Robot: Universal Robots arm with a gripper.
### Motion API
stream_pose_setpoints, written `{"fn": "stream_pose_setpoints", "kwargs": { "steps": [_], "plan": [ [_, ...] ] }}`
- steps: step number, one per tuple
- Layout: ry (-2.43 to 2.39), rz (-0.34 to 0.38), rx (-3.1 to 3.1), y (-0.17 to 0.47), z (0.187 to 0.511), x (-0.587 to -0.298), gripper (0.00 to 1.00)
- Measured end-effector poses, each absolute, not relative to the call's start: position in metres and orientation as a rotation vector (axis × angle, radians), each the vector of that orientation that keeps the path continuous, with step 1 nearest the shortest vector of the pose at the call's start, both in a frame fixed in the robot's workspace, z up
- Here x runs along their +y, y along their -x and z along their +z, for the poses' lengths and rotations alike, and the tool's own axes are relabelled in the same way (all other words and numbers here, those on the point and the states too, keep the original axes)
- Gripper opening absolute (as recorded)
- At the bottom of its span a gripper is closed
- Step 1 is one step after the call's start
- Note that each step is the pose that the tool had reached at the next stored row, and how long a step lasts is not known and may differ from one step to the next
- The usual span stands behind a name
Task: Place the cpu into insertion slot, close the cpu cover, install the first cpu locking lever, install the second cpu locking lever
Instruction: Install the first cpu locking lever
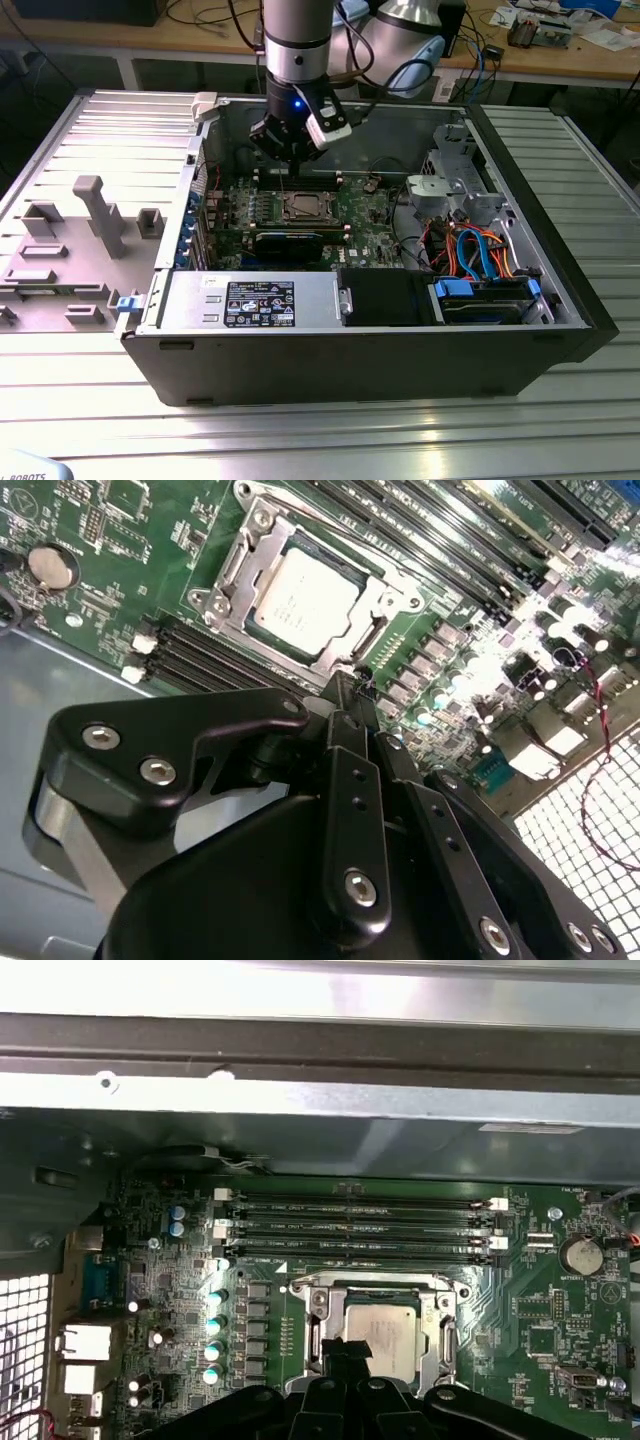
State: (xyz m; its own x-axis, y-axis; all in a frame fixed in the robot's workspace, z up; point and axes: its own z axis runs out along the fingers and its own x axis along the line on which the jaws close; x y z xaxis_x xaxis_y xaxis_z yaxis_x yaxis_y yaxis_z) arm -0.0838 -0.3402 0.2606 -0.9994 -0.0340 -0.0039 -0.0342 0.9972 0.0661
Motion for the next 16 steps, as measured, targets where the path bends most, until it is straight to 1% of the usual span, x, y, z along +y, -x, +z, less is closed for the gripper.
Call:
{"fn": "stream_pose_setpoints", "kwargs": {
  "steps": [16],
  "plan": [
    [0.054,0.105,3.136,0.124,0.26,-0.34,0.11]
  ]
}}
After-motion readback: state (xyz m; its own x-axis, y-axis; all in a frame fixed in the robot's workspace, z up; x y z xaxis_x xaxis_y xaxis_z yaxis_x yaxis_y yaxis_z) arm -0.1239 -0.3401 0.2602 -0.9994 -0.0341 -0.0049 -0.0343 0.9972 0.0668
